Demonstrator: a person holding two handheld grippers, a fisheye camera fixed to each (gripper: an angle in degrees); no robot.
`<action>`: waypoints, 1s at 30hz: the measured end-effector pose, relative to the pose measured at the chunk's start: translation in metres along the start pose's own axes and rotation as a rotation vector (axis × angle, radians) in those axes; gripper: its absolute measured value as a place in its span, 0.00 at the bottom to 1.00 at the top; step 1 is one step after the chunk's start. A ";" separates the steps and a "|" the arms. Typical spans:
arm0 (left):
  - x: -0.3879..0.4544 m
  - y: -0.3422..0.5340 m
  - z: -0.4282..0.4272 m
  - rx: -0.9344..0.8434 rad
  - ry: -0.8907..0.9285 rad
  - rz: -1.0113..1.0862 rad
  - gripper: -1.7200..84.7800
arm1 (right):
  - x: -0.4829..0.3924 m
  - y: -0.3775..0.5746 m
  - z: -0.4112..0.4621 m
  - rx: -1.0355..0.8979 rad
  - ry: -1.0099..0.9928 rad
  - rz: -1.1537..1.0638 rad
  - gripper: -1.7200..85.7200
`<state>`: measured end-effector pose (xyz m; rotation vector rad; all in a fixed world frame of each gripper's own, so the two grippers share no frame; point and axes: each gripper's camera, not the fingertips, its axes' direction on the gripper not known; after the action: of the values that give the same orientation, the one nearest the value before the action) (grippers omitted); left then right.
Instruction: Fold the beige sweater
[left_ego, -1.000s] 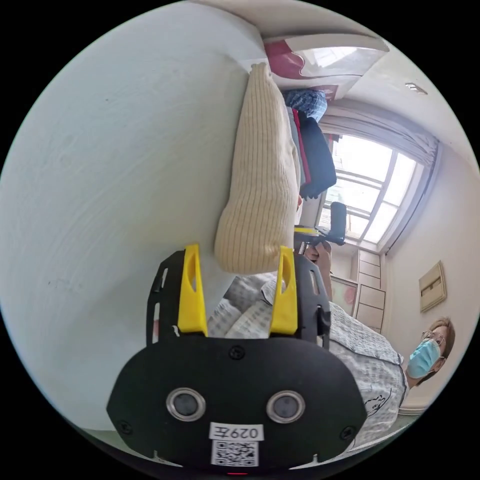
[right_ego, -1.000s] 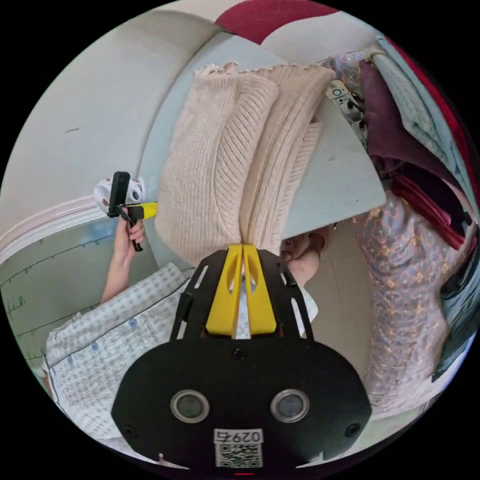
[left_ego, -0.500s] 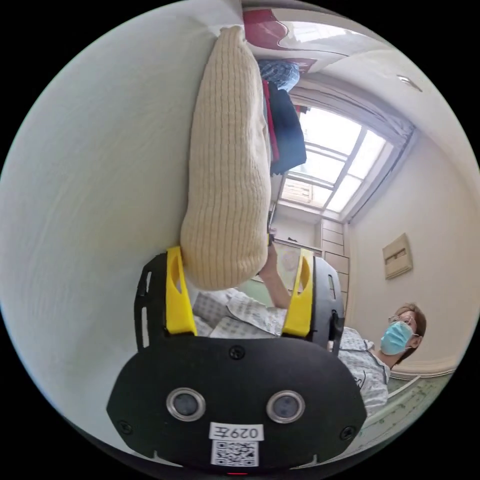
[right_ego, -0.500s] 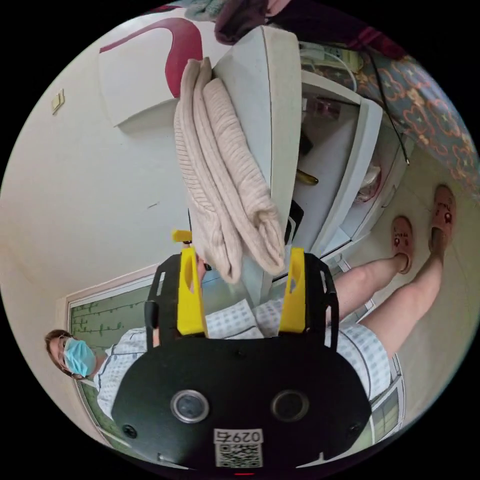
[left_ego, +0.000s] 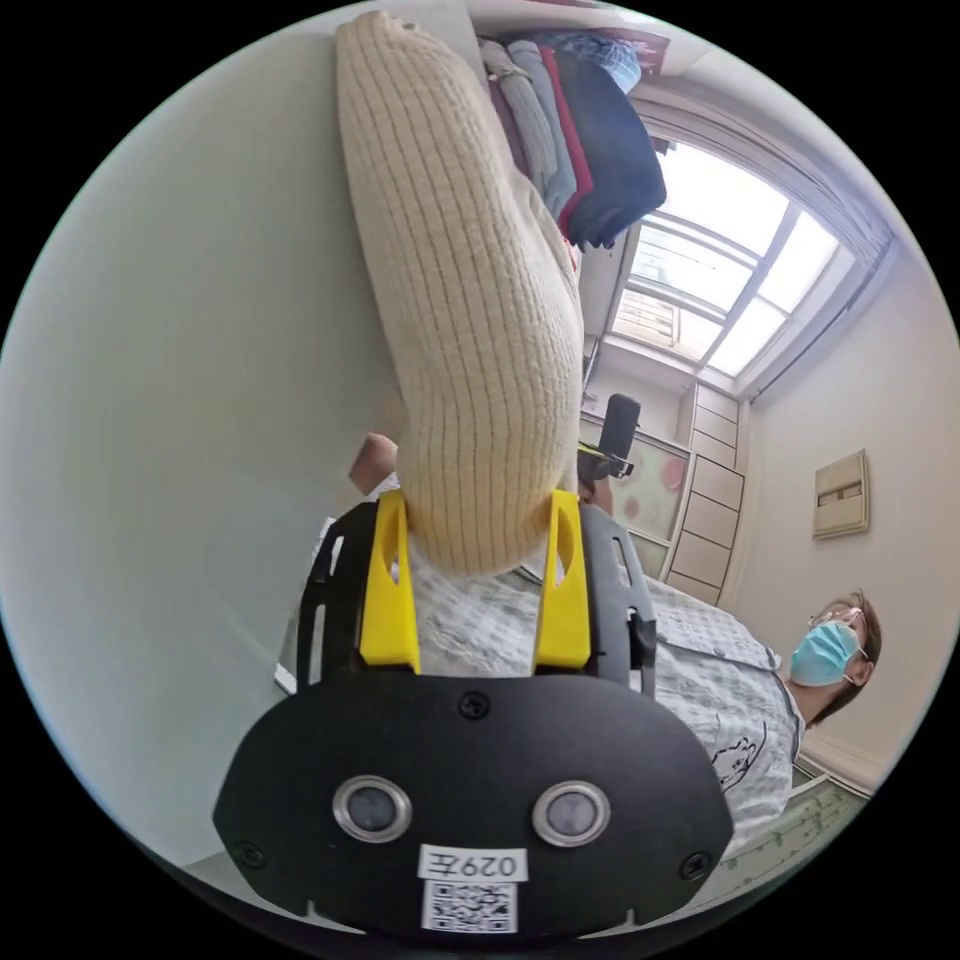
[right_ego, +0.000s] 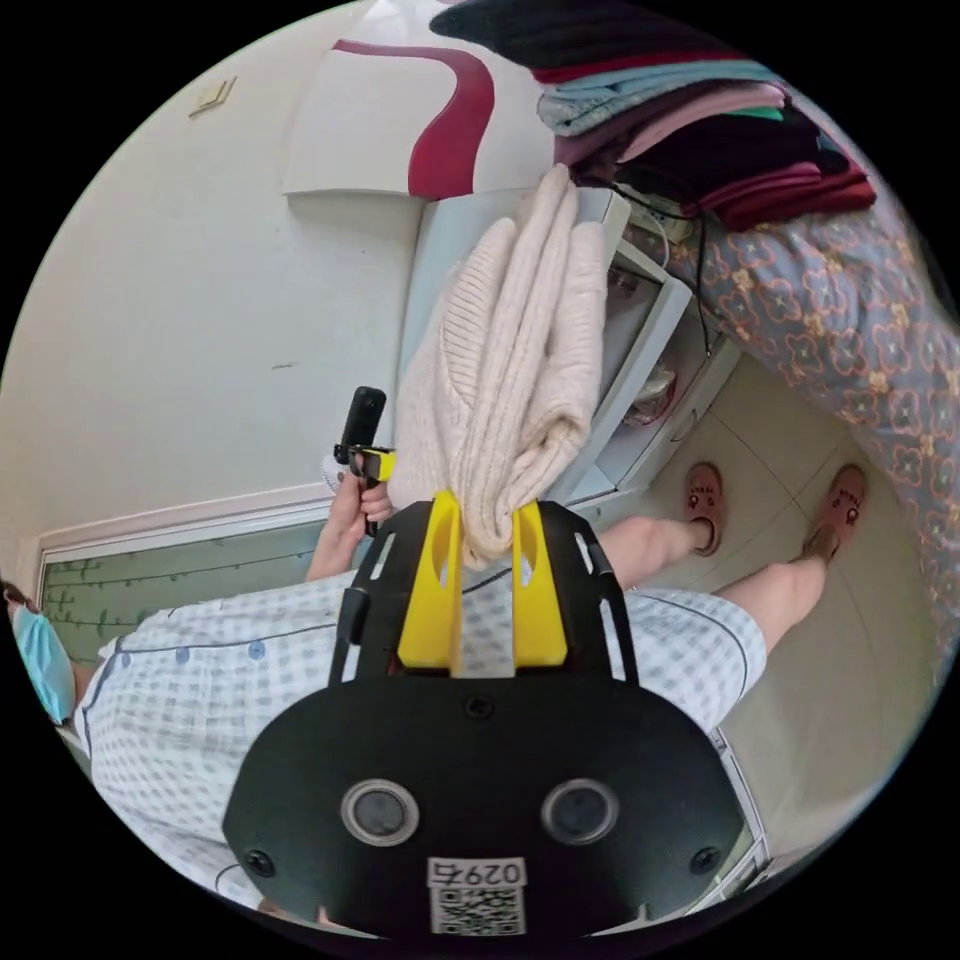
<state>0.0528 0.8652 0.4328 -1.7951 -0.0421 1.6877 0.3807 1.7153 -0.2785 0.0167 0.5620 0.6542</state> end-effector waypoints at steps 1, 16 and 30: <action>0.004 -0.001 0.009 -0.014 0.009 0.005 0.23 | 0.002 0.010 -0.012 0.010 -0.009 -0.003 0.09; 0.182 -0.216 0.322 -0.389 0.094 0.317 0.23 | 0.069 0.144 -0.417 0.490 0.229 -0.116 0.08; 0.117 -0.243 0.404 -0.452 -0.468 0.119 0.01 | 0.332 0.101 -0.539 0.343 0.373 0.586 0.11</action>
<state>-0.1923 1.2836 0.4688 -1.6835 -0.5691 2.2924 0.2697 1.9031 -0.8809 0.3999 1.0428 1.1346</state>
